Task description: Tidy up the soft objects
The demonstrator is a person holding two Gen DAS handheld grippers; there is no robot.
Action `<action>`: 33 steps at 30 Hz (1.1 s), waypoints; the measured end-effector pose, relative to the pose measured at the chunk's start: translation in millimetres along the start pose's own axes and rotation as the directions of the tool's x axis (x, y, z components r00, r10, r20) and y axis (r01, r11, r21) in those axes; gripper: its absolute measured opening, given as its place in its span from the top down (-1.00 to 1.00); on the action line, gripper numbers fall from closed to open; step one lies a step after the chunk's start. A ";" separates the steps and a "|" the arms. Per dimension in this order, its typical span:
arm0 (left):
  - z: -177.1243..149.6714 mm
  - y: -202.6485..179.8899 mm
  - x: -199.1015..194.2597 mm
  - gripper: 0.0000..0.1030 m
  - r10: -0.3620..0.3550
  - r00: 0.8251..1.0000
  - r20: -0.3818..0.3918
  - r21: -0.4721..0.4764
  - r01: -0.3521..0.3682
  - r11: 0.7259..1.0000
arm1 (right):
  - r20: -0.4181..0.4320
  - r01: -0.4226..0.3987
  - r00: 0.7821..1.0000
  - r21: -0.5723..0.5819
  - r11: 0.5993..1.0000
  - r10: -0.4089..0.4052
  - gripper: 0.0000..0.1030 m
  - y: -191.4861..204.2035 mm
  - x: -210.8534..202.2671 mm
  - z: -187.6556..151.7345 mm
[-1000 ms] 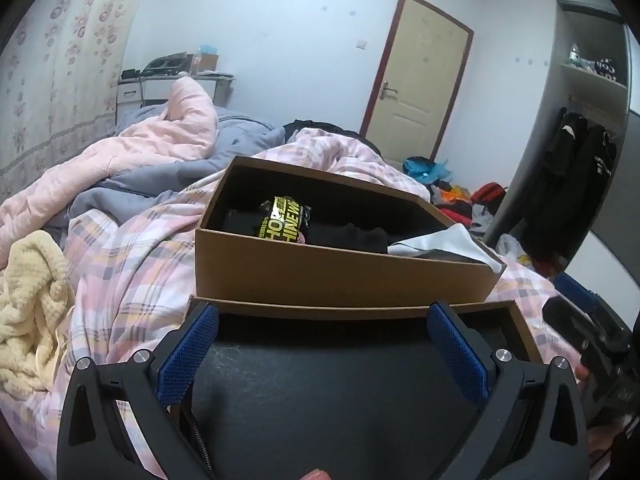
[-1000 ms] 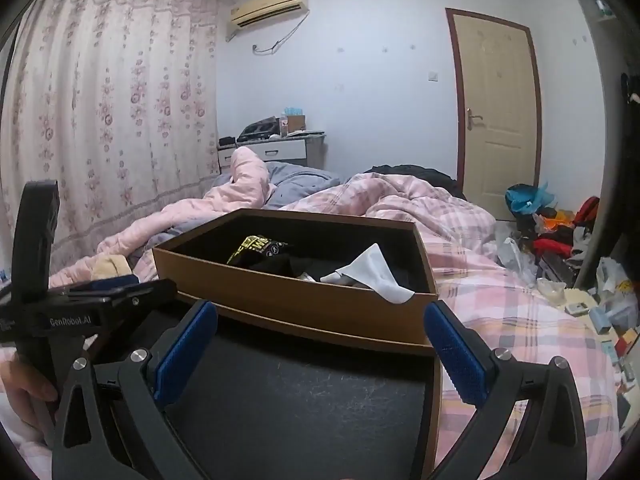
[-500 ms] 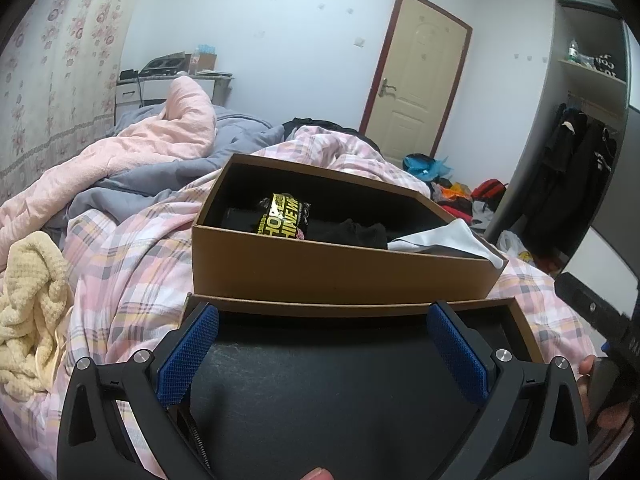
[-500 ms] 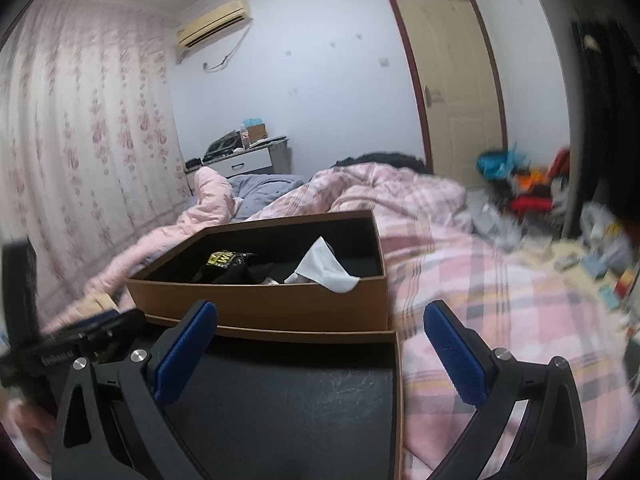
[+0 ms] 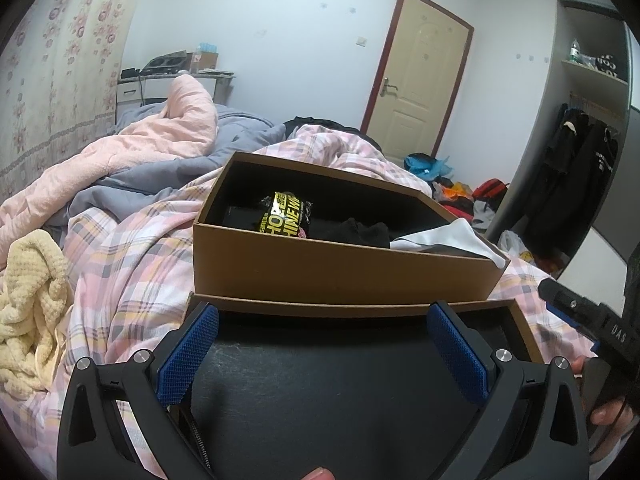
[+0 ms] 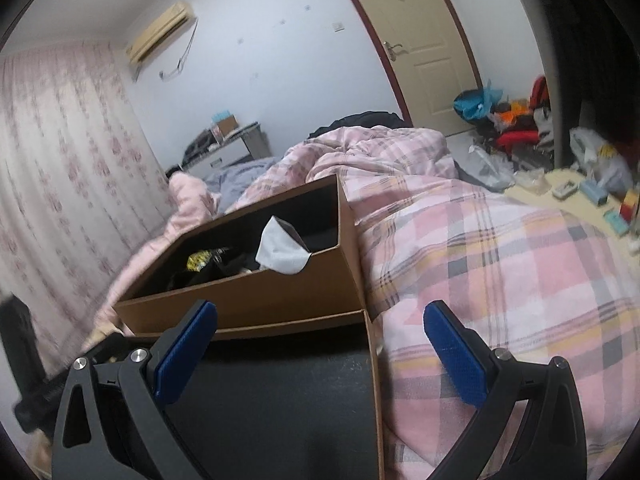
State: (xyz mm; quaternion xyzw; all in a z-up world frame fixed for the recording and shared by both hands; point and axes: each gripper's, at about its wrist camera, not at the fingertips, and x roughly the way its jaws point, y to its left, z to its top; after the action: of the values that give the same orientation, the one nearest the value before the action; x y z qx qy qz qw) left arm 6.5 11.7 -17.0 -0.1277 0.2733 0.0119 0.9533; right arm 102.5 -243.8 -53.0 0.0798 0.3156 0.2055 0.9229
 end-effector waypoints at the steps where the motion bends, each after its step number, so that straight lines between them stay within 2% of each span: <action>1: 0.0 -0.4 0.1 -1.00 0.001 1.000 0.000 0.002 -0.001 1.000 | -0.006 0.006 1.000 -0.021 1.000 -0.006 -0.99 5.6 -0.9 -2.8; 13: -0.8 -1.0 0.4 -1.00 0.001 1.000 -0.001 0.002 -0.001 1.000 | -0.026 0.017 1.000 -0.037 0.999 -0.018 -0.99 -3.6 -4.4 5.4; 25: -2.4 -3.3 0.9 -1.00 0.008 1.000 -0.002 0.017 -0.008 1.000 | -0.029 0.075 0.996 -0.148 0.986 -0.080 -0.99 22.0 0.7 5.4; 33: -2.5 -6.0 1.5 -1.00 0.013 1.000 -0.003 0.031 -0.013 0.999 | -0.027 0.078 0.996 -0.158 0.984 -0.084 -0.99 22.8 0.9 4.8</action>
State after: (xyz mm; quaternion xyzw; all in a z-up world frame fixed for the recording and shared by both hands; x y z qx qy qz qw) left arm 7.0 5.1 -18.4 -0.1114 0.2757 0.0137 0.9547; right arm 98.6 -222.9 -43.4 -0.0093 0.3170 0.1932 0.9285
